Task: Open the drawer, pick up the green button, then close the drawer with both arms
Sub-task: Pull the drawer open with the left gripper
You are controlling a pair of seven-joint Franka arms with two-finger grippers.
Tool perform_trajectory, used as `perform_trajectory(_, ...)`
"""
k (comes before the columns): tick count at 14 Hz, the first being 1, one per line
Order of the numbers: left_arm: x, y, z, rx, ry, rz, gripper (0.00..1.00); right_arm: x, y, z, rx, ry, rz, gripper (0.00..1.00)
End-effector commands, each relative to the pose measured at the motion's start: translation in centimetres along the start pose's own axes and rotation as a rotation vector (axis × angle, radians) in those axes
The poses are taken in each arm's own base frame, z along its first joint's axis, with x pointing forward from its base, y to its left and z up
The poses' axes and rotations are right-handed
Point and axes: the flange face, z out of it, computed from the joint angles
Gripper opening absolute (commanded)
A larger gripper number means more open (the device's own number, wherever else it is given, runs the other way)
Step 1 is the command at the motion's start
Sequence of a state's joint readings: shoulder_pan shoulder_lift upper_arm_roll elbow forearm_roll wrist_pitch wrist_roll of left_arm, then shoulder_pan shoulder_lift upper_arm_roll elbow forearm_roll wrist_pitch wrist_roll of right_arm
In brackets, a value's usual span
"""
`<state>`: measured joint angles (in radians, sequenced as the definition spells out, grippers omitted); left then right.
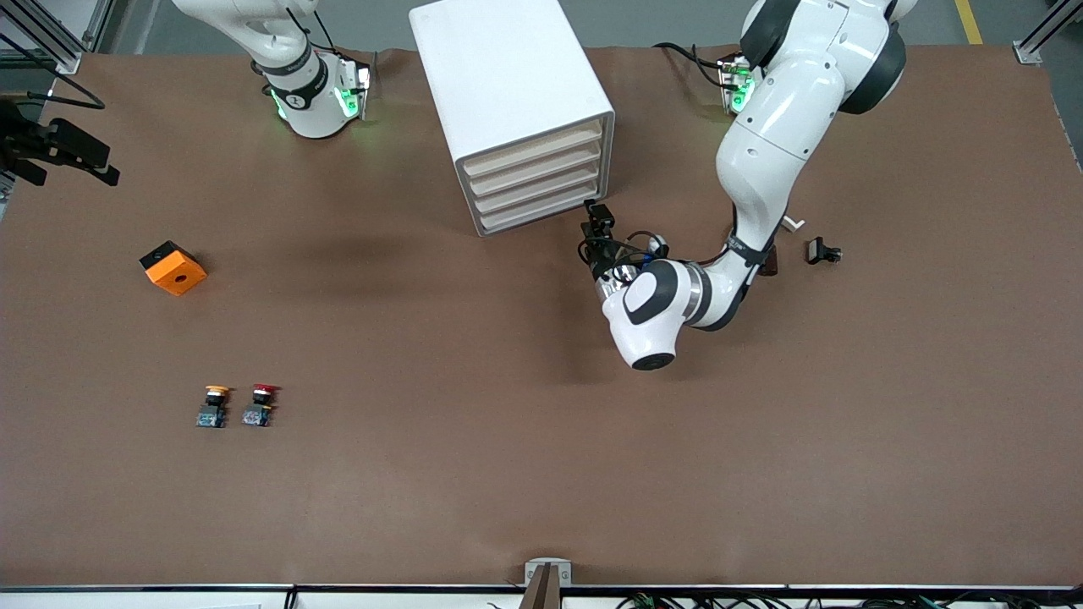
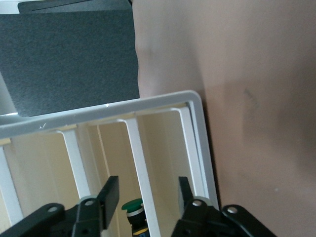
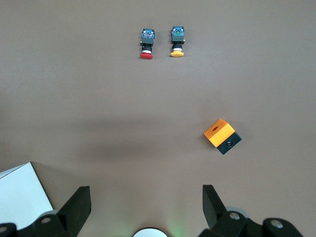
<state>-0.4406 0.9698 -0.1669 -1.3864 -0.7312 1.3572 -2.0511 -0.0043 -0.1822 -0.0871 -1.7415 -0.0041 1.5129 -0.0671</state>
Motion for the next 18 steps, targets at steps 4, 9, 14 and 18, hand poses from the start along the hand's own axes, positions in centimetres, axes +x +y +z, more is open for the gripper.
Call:
perform_trajectory(4, -2.0, 0.0, 2.4, 0.056, -0.003, -0.002, 0.55, -0.8, -0.3, -0.4, 0.003, 0.016, -0.008, 1.00)
perform_trajectory(9, -2.7, 0.5, 5.8, 0.087, 0.045, -0.016, 0.54, -0.9, -0.5, -0.2, 0.020, 0.008, -0.009, 1.00)
perform_trajectory(14, -2.9, 0.5, 9.4, 0.143, 0.108, -0.032, 0.34, -0.9, -0.5, -0.3, 0.020, 0.011, -0.011, 1.00)
perform_trajectory(18, -2.8, 0.5, 10.1, 0.165, 0.123, -0.034, 0.13, -0.9, -0.3, -0.3, 0.020, 0.014, -0.007, 1.00)
